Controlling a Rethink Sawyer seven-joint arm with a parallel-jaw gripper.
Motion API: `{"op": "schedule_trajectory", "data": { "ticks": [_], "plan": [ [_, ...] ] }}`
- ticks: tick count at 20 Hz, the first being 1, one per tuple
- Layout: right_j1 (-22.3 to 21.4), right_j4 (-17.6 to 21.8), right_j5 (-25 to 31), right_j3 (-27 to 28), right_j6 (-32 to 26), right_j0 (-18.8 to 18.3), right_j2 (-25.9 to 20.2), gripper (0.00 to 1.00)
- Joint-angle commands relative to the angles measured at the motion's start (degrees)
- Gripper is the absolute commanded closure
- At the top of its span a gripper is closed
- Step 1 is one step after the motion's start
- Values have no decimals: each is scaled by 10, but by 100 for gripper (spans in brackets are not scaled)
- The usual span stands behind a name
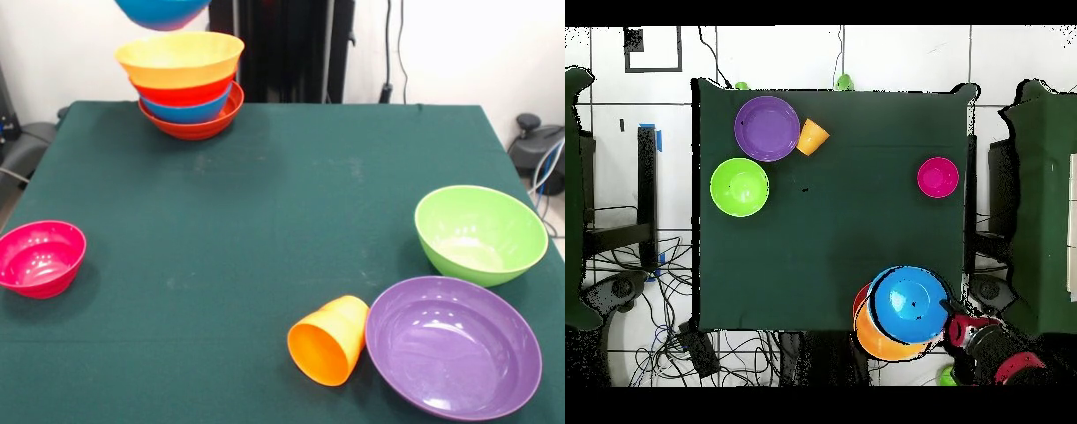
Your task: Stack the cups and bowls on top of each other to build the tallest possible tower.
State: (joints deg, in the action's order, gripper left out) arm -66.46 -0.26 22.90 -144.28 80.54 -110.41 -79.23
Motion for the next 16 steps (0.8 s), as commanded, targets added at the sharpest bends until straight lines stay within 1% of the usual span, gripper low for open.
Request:
{"op": "schedule_trajectory", "data": {
  "ticks": [1, 3, 5, 8, 9, 11, 16],
  "plan": [
    [33, 16, -53, -91, 90, -10, -60, 100],
    [48, 40, -65, -98, 75, -7, -28, 100],
    [54, 58, -82, -107, 69, -4, -7, 100],
    [41, 74, -105, -124, 77, 12, 16, 100],
    [39, 75, -113, -130, 82, 15, 17, 100],
    [44, 93, -129, -135, 78, 23, 38, 100],
    [83, 159, -145, -117, 66, 49, 138, 100]
  ]
}}
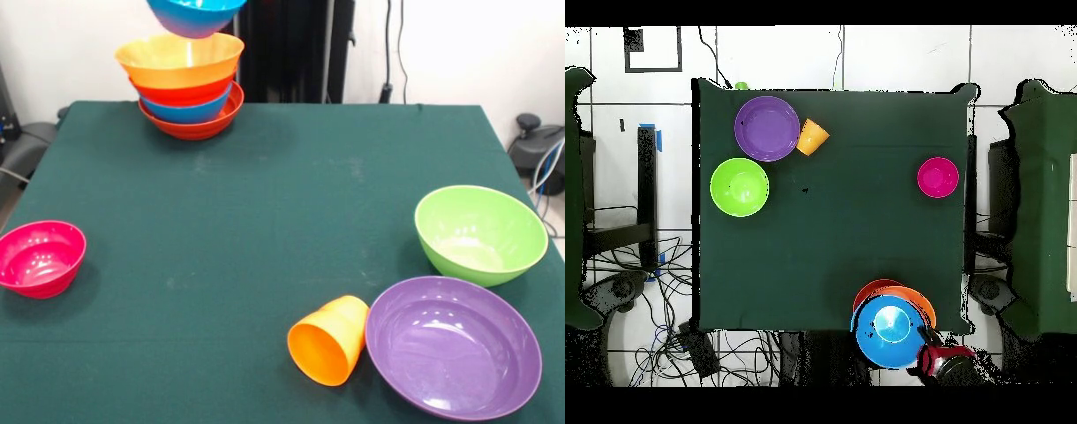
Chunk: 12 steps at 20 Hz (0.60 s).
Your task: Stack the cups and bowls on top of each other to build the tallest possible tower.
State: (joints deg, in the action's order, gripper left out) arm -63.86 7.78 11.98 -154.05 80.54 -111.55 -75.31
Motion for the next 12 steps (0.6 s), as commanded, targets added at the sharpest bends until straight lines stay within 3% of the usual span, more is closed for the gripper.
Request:
{"op": "schedule_trajectory", "data": {
  "ticks": [1, 3, 8, 12],
  "plan": [
    [60, 88, -37, -17, 65, 64, 110, 100],
    [68, 113, -36, -7, 63, 75, 137, 100],
    [98, 232, -20, 45, 57, 118, 245, 100],
    [105, 272, -10, 64, 51, 124, 266, 100]
  ]
}}
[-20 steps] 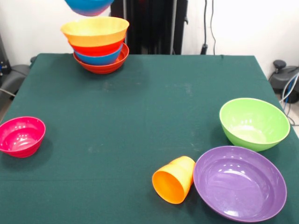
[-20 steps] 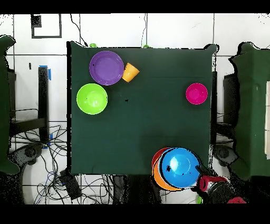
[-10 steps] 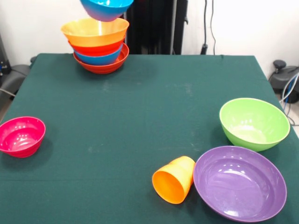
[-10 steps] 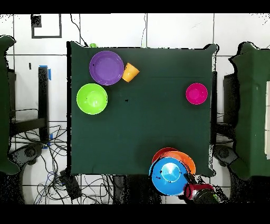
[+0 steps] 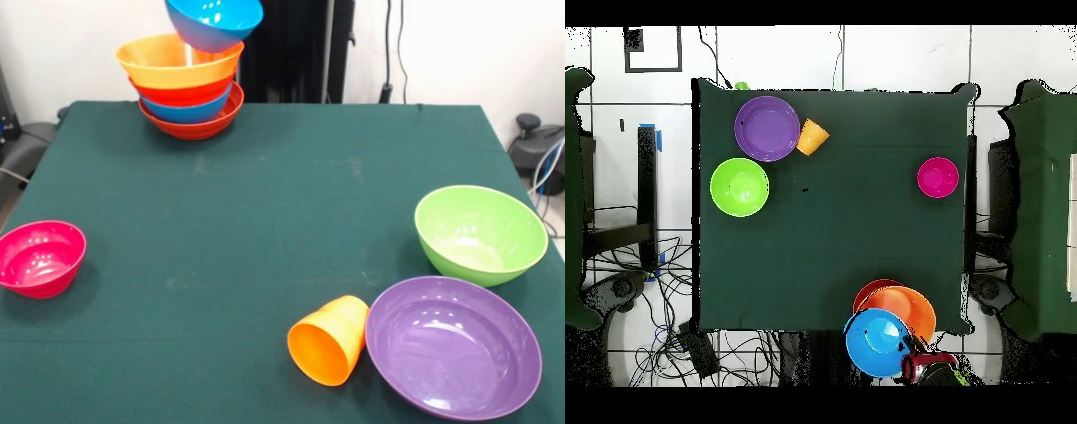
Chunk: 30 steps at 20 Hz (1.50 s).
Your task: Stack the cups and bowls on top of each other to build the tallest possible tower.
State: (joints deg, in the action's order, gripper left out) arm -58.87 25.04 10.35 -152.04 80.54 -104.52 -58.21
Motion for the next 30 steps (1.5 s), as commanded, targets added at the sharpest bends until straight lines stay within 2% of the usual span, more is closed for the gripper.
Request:
{"op": "schedule_trajectory", "data": {
  "ticks": [1, 3, 7, 11, 15, 17, 18, 23, 26, 30],
  "plan": [
    [54, 105, 12, 47, 49, 55, 98, 100],
    [56, 110, 17, 52, 48, 56, 103, 100],
    [47, 95, 23, 51, 43, 56, 88, 100],
    [49, 114, 30, 71, 28, 60, 95, 100],
    [46, 104, 31, 69, 14, 49, 73, 100],
    [38, 103, 49, 73, 1, 54, 65, 100],
    [32, 108, 54, 78, -1, 62, 68, 0],
    [27, 94, 72, 92, -16, 56, 54, 0],
    [30, 86, 64, 98, -16, 47, 45, 0],
    [17, 52, 80, 101, -26, 31, 11, 0]
  ]
}}
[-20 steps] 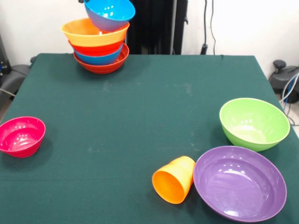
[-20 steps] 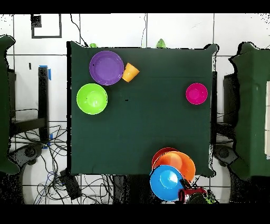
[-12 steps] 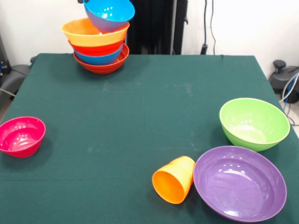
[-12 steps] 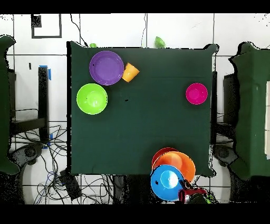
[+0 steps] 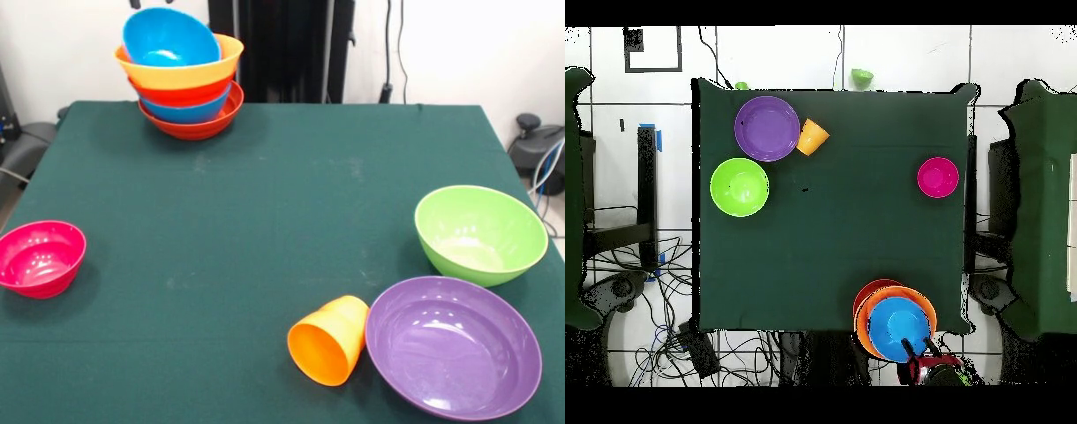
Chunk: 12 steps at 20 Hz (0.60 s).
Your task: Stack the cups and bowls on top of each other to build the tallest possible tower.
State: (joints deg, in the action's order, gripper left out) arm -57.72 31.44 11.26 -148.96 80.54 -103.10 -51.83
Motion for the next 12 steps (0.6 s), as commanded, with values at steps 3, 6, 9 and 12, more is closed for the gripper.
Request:
{"op": "schedule_trajectory", "data": {
  "ticks": [3, 6, 9, 12],
  "plan": [
    [9, -7, 69, 71, -22, 17, -54, 0],
    [8, 0, 65, 71, -15, 20, -52, 0],
    [3, -5, 68, 69, -14, 20, -59, 0],
    [-15, -34, 84, 66, -19, 17, -86, 0]
  ]
}}
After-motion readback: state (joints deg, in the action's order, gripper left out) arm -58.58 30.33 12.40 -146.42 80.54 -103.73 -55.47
